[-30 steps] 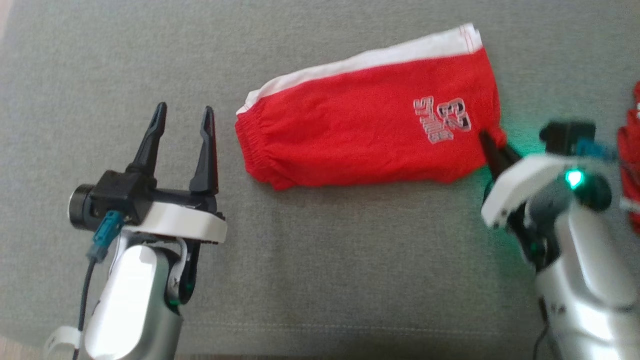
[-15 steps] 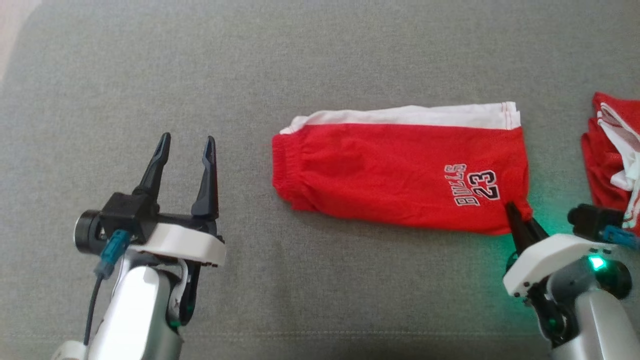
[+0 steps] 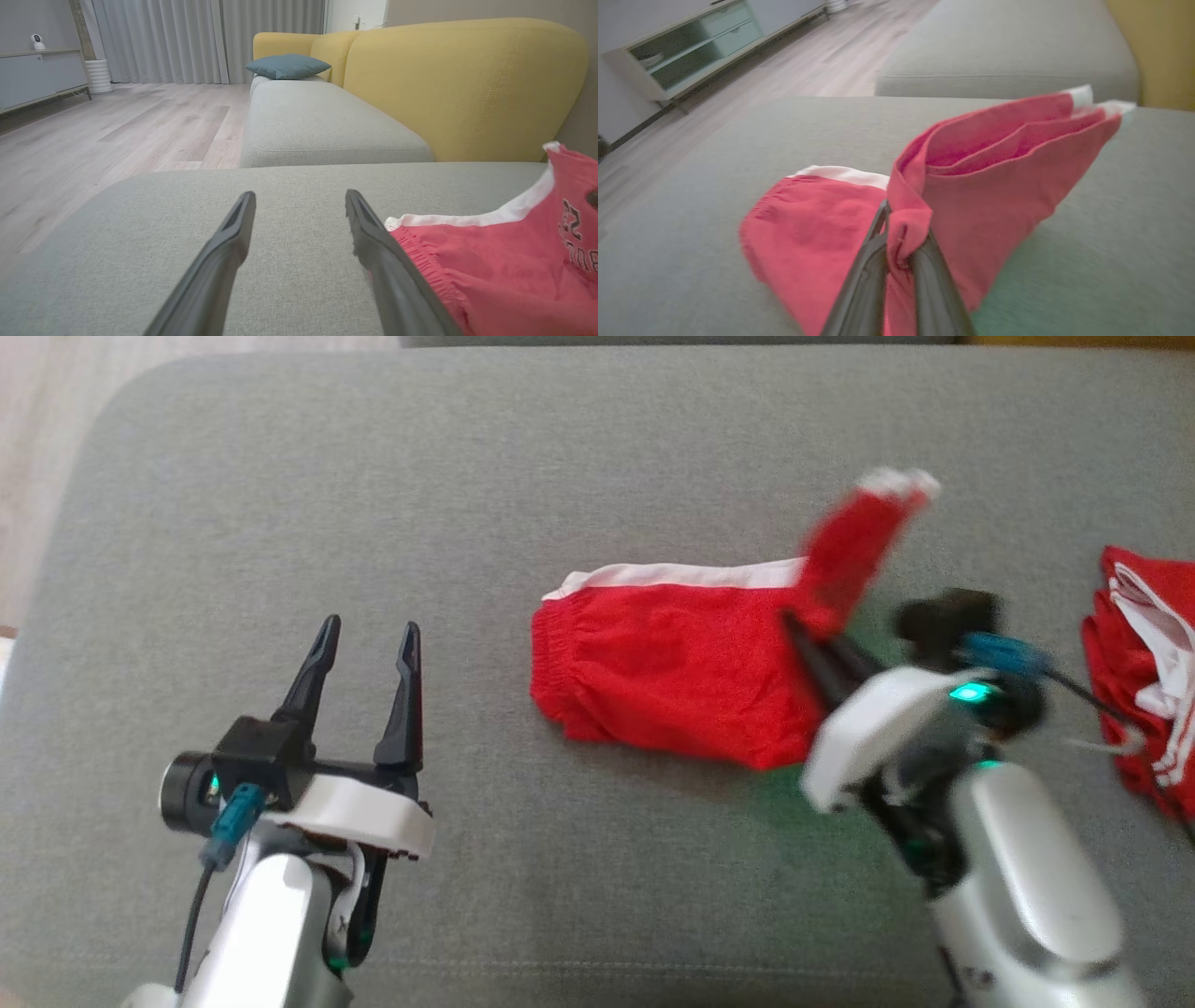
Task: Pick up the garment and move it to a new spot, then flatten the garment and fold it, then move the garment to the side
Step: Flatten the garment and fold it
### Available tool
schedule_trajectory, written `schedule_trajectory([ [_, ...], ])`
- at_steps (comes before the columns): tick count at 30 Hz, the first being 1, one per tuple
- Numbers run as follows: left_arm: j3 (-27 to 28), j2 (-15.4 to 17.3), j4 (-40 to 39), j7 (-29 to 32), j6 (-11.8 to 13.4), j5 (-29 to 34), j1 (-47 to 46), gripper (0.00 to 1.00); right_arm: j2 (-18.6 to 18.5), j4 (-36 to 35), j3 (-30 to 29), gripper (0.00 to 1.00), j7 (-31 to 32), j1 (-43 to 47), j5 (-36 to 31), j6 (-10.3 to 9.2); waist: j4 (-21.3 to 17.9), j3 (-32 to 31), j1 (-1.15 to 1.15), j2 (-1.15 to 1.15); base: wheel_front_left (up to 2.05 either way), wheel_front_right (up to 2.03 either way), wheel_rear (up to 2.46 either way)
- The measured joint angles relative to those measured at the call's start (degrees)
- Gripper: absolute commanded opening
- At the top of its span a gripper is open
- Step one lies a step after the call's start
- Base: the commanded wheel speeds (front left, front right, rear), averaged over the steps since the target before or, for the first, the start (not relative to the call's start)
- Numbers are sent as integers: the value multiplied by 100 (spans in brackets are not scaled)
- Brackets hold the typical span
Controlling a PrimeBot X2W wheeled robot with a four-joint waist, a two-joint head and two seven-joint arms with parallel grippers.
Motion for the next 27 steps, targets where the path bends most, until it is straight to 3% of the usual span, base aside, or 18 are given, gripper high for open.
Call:
schedule_trajectory([
  [6, -24, -1, 23, 0, 2, -9, 40, 100, 42, 229, 1122, 0, -51, -270, 502, 0, 202, -86, 0, 0, 0, 0, 0],
  [17, -55, -1, 45, 0, 15, -58, 64, 100, 49, 887, 2256, 0, -627, -331, 1287, 0, 398, -97, 0, 0, 0, 0, 0],
  [18, -60, -1, 46, 0, 15, -58, 64, 100, 47, 934, 2337, 5, -681, -337, 1343, 0, 396, -96, 0, 0, 0, 0, 0],
  [19, -69, -2, 46, 0, 15, -58, 64, 100, 49, 966, 2392, 43, -771, -339, 1406, 0, 393, -94, 0, 0, 0, 0, 0],
  [21, -92, -2, 45, 0, 16, -58, 64, 100, 46, 1023, 2514, 100, -945, -376, 1458, 0, 383, -87, 0, 0, 0, 0, 0],
  [27, -136, -1, 45, 0, 19, -59, 64, 100, 51, 871, 2741, 100, -1775, -661, 1513, 0, 323, -66, 0, 0, 0, 0, 0],
])
